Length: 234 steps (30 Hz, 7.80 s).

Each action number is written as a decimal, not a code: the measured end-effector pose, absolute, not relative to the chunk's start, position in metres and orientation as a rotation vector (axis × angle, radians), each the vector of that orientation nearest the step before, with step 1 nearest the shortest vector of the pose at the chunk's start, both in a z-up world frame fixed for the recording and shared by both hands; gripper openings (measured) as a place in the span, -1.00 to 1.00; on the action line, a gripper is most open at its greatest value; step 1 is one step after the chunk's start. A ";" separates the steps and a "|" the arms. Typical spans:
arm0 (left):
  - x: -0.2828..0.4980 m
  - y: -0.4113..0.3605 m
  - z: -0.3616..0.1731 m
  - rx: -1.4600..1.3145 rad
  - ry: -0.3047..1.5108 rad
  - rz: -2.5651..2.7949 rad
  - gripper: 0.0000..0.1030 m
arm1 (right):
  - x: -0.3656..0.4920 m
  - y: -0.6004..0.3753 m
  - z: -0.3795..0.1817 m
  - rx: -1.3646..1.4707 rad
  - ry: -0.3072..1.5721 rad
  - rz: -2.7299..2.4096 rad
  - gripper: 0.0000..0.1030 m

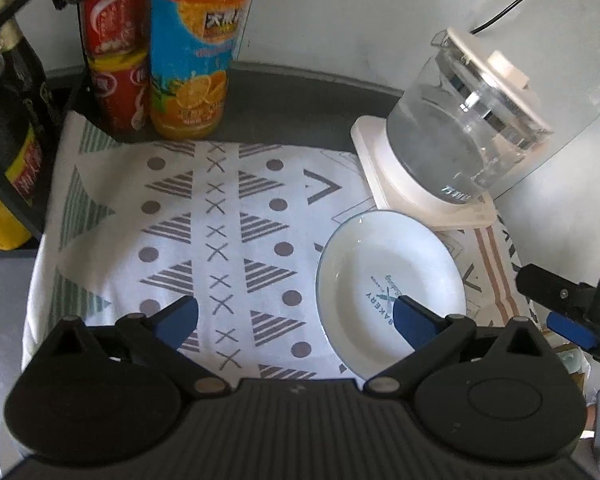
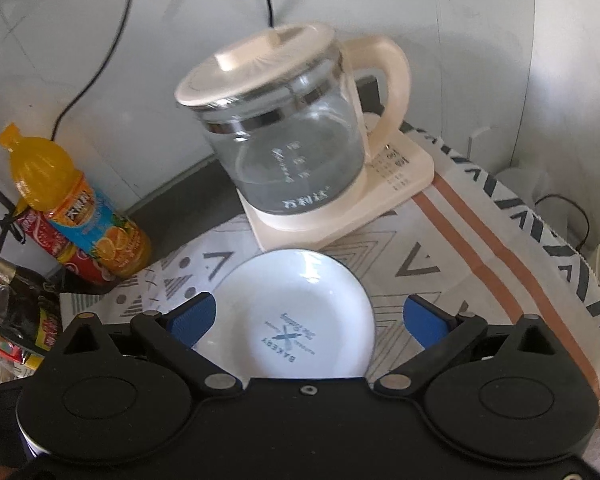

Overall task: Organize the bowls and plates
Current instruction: 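Move both grippers toward the white 'BAKERY' plate beside the kettle, then close both grippers on the rim of the 'BAKERY' plate, then lift the 'BAKERY' plate with both grippers and carry it over the plate stack, then lower the 'BAKERY' plate onto the plate stack and open both grippers, then move both grippers to the rim of the red bowl stack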

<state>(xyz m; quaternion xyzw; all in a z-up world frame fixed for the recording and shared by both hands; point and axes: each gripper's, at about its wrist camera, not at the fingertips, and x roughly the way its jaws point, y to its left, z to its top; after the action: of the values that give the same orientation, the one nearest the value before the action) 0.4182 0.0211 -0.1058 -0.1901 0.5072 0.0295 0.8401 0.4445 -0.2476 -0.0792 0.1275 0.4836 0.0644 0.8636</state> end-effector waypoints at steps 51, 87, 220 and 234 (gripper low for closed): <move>0.465 0.011 -0.166 -0.588 1.186 0.105 -0.74 | 0.512 -0.258 -0.147 0.313 1.305 0.393 -0.59; 0.397 0.114 -0.090 -0.506 1.006 0.031 -0.73 | 0.423 -0.166 -0.094 0.372 1.120 0.375 -0.59; 0.221 0.119 -0.072 -0.464 0.978 0.308 0.49 | 0.283 -0.157 -0.044 0.123 0.918 0.468 0.50; 0.259 0.062 -0.063 -0.426 0.965 0.128 0.50 | 0.288 -0.216 -0.042 0.175 0.890 0.302 0.68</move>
<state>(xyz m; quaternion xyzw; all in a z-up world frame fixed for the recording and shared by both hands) 0.2594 0.0620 -0.0634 -0.2033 0.4600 0.0611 0.8622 0.2883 -0.2162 -0.0415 0.0844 0.4284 0.1455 0.8878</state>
